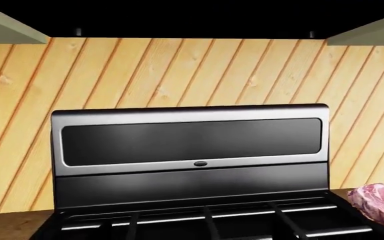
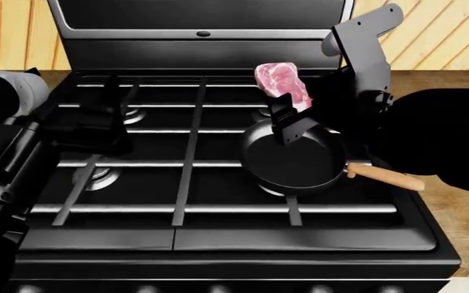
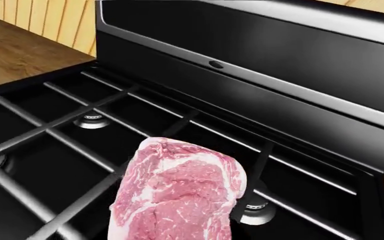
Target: Frozen meat rests on a plate on the counter. Retrieve the meat and place it in a pot on a burner. Then turn the burner on.
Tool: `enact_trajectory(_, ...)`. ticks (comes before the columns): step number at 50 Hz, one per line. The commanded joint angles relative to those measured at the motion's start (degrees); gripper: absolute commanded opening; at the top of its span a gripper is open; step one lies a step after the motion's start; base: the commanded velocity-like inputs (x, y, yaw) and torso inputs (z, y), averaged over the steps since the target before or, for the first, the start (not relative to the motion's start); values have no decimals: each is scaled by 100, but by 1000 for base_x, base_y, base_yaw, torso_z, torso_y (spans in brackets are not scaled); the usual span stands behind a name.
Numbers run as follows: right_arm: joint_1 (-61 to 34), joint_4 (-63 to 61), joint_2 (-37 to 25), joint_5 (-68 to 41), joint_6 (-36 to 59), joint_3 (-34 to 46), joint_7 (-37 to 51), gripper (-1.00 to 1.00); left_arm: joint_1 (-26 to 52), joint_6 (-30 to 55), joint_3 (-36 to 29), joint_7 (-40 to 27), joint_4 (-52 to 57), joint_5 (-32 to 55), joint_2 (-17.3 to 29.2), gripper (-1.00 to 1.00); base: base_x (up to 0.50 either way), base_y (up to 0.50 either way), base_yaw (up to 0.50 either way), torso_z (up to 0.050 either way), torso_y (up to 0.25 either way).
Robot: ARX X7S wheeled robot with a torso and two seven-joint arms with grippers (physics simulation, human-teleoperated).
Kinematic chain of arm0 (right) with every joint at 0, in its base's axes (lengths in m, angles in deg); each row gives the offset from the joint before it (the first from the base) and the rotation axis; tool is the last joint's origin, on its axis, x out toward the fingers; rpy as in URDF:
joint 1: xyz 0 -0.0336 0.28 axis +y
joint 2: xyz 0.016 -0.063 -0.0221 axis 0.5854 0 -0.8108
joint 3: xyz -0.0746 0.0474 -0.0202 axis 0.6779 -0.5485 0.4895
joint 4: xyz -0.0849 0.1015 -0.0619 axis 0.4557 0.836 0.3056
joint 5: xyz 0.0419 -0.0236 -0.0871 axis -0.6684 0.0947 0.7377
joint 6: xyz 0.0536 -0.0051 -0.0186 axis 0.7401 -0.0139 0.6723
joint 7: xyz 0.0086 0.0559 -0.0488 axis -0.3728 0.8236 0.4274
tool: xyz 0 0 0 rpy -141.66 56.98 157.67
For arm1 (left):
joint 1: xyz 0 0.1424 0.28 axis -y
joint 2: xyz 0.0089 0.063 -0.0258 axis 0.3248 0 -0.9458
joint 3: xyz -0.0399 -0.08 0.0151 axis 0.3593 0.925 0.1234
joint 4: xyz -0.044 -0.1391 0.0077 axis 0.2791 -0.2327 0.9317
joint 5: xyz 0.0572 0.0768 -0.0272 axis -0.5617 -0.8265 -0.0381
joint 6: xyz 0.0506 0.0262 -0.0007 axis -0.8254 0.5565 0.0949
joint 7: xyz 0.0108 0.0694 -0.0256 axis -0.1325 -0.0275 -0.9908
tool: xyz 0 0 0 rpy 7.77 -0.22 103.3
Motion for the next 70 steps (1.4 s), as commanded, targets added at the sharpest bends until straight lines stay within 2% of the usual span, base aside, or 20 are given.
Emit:
enact_trajectory(1,-170,292,74,59,263,71,101,-100,-132,-110,-7,157,-32,-170,-14,100,0,0,0,0,0)
enact_trajectory(23,-332,932,226,81,582,328,53,-100,-305,-214,83,105,12,-108,43,100,0,0,0,0,0)
enact_trajectory(42,-165,914,137,-103,773,392,171,-100,-398,-319,-6,246,-28,-316,10,100,0,0,0,0,0)
enact_trajectory(70,-144,947,101,-111,833,520,133,-100,-372,-347,-16,73,22,-169,67,100,0,0,0,0,0)
